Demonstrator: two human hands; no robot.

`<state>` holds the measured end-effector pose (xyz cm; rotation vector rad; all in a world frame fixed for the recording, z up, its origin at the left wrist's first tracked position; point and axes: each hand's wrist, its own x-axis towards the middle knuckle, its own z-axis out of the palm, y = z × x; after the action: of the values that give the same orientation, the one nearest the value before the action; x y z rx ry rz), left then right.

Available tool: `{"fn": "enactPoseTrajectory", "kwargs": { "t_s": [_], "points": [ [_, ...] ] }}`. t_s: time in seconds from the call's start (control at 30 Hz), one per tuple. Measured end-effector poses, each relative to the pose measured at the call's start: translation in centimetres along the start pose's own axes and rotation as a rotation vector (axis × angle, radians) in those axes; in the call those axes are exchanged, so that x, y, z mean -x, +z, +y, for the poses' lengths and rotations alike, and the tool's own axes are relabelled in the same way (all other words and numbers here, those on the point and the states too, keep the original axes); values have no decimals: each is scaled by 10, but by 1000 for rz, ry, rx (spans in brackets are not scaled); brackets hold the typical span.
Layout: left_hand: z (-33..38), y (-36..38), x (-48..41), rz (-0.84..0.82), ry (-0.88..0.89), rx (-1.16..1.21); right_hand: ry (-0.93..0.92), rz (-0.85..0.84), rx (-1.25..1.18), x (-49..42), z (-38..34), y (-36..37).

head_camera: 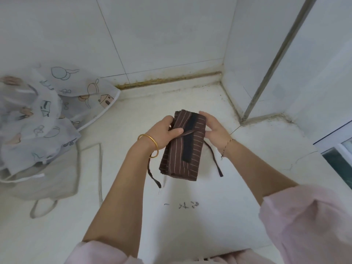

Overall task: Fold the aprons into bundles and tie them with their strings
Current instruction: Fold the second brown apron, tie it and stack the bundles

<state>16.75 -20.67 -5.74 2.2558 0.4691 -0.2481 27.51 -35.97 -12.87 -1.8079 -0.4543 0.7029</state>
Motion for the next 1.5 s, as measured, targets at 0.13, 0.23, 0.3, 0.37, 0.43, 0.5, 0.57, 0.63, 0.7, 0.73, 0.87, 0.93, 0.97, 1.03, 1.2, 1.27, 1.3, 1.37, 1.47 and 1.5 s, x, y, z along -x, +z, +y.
{"fn": "enactPoseTrajectory", "kwargs": {
  "t_s": [0.13, 0.23, 0.3, 0.37, 0.43, 0.5, 0.57, 0.63, 0.7, 0.73, 0.87, 0.93, 0.97, 1.03, 1.2, 1.27, 1.3, 1.37, 1.47, 1.5],
  "points": [
    [-4, -14, 2, -10, -8, -7, 149, -114, -101, 2, 9, 8],
    [-5, -19, -2, 66, -40, -24, 184, -118, -162, 9, 9, 12],
    [-5, -23, -2, 46, -34, -75, 149, -15, -163, 7, 11, 13],
    [-3, -27, 1, -44, 6, -129, 99, 67, -145, 2, 7, 13],
    [0, -29, 4, -118, 31, -161, 85, 16, -352, -5, 2, 18],
    [1, -31, 5, -150, 37, -148, 128, 21, -508, -8, -5, 24],
    [0, -34, 5, -142, 34, -117, 185, 0, -391, -3, -12, 31],
    [-3, -37, 5, -88, 19, -69, 146, -68, -195, 1, -6, 37],
    [-8, -40, 4, -4, -14, -17, 117, -121, -179, 5, 0, 36],
    [-9, -40, 4, 40, -33, -12, 141, -125, -230, 6, 0, 35],
    [-15, -38, 0, 199, -119, -100, 199, -48, -274, 13, -2, 24],
    [-15, -33, -2, 235, -155, -119, 199, -3, -240, 17, -6, 19],
    [-15, -31, -3, 243, -171, -123, 201, 11, -234, 17, -7, 18],
    [-14, -26, -4, 247, -190, -131, 200, 22, -235, 19, -12, 14],
    [-14, -14, -9, 275, -212, -106, 222, 18, -195, 22, -20, 11],
    [-13, -10, -10, 270, -208, -75, 235, 32, -206, 22, -23, 10],
    [-12, -9, -10, 268, -201, -67, 236, 42, -227, 23, -25, 9],
    [-10, -8, -9, 264, -180, -82, 229, 68, -253, 22, -29, 8],
    [-11, -9, -6, 265, -140, -124, 230, 99, -137, 19, -32, 2],
    [-12, -10, -6, 262, -125, -131, 250, 95, -82, 17, -31, 1]
  ]
}}
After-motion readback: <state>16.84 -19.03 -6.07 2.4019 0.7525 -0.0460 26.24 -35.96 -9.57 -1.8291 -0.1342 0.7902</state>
